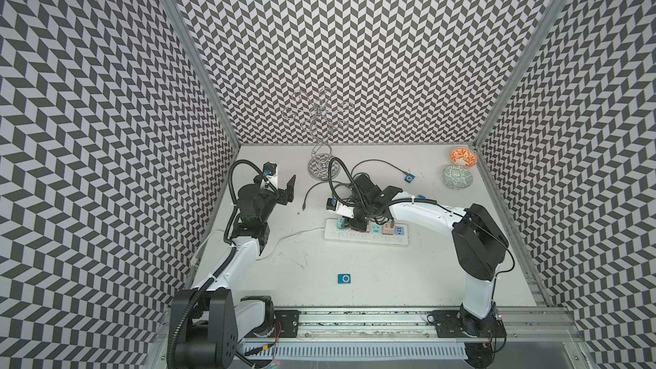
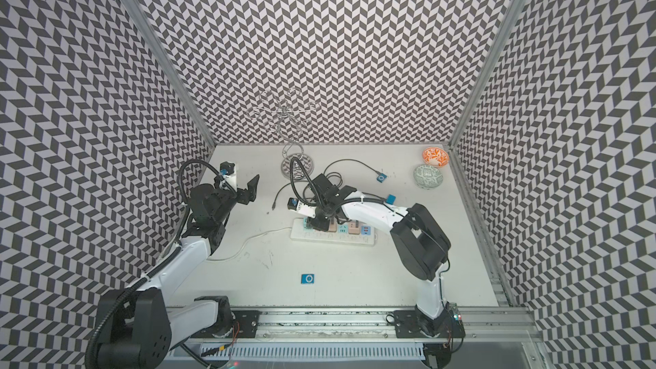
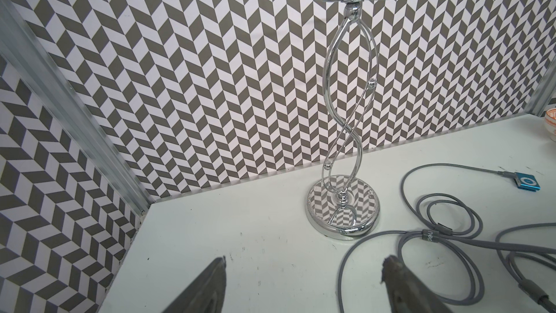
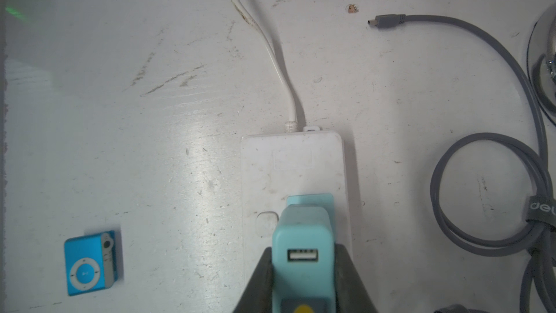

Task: Charge mp3
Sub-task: Insert the plug into the socket.

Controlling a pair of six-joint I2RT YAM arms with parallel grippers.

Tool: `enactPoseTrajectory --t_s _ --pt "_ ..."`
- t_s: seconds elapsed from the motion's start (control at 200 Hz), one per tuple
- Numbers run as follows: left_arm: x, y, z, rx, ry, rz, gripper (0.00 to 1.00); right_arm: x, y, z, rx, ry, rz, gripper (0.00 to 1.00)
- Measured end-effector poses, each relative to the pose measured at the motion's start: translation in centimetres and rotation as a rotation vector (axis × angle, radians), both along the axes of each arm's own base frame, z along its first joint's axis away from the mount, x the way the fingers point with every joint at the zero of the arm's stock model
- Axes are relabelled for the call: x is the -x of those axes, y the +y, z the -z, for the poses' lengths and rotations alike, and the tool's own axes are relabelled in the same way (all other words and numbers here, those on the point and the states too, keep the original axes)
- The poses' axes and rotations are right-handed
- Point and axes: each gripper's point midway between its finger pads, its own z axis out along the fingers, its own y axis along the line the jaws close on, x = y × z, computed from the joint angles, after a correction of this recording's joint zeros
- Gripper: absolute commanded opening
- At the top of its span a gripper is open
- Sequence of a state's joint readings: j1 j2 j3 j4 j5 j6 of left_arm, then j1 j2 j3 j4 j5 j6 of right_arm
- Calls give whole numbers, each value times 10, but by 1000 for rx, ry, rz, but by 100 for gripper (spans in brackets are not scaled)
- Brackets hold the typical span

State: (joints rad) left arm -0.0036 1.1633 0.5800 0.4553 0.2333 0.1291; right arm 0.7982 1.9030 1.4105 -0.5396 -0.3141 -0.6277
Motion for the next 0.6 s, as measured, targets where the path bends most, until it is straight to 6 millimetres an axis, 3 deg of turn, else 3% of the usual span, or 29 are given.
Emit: enactPoseTrajectory --t_s 0.205,0.596 --pt "0 0 0 0 0 0 82 11 8 2 -8 4 -25 6" --pt "0 0 0 0 0 0 82 -1 6 3 16 -54 19 5"
